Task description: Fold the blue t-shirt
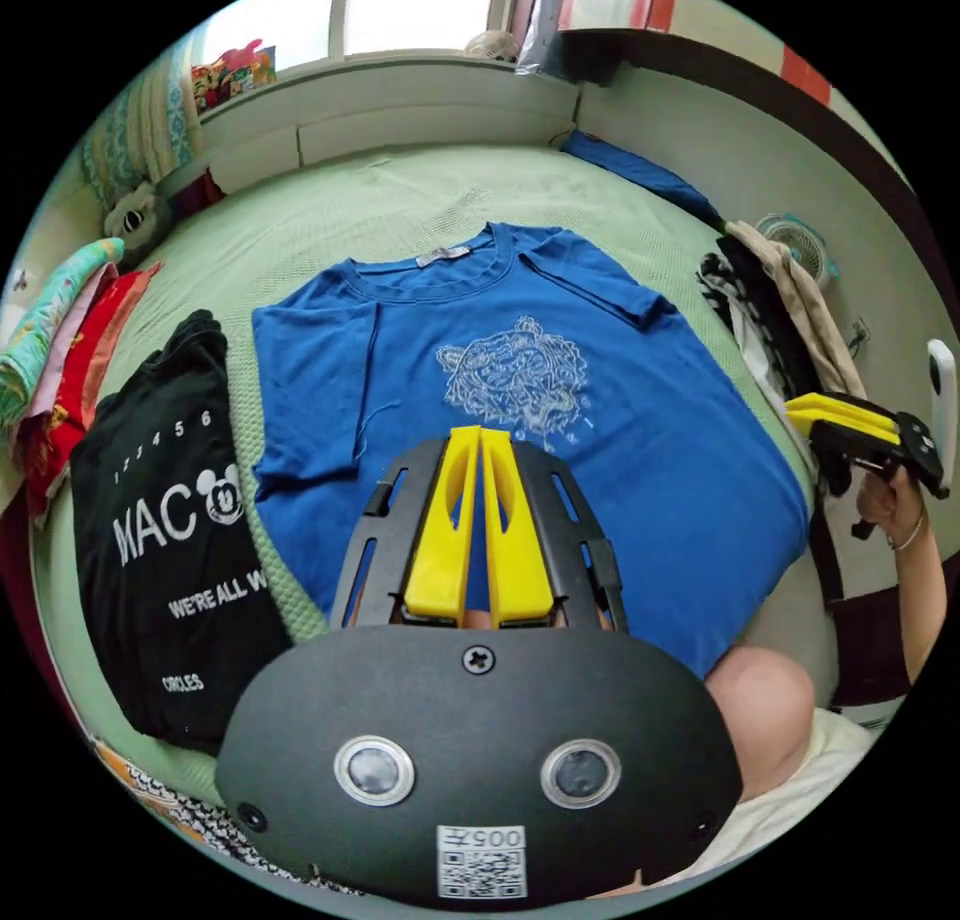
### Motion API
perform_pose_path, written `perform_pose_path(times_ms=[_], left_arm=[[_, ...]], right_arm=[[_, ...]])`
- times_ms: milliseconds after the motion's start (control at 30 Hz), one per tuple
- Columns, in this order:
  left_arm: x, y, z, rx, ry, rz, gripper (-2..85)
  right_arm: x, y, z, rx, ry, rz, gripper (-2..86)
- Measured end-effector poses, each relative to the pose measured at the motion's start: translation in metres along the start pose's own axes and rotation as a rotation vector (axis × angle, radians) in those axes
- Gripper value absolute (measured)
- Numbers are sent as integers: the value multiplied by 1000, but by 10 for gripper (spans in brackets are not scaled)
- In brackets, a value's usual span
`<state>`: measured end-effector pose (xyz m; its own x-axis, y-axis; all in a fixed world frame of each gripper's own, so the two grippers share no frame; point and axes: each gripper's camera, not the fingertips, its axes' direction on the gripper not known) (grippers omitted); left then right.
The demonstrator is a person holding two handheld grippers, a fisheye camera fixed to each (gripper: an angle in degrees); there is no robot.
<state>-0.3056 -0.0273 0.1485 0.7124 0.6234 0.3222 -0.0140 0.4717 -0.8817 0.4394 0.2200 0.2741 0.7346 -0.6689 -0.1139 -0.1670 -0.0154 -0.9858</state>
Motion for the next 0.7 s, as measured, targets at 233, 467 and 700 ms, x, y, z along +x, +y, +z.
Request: perform_pose_path(times_ms=[233, 467, 700], left_arm=[[0, 94, -37, -6, 76, -117, 7], [30, 197, -113, 31, -11, -167, 66], [46, 278, -125, -47, -52, -215, 115]], right_arm=[[14, 164, -43, 190, -62, 140, 63], [-5, 265, -63, 263, 19, 131, 97], [-13, 315, -51, 153, 56, 114, 108]])
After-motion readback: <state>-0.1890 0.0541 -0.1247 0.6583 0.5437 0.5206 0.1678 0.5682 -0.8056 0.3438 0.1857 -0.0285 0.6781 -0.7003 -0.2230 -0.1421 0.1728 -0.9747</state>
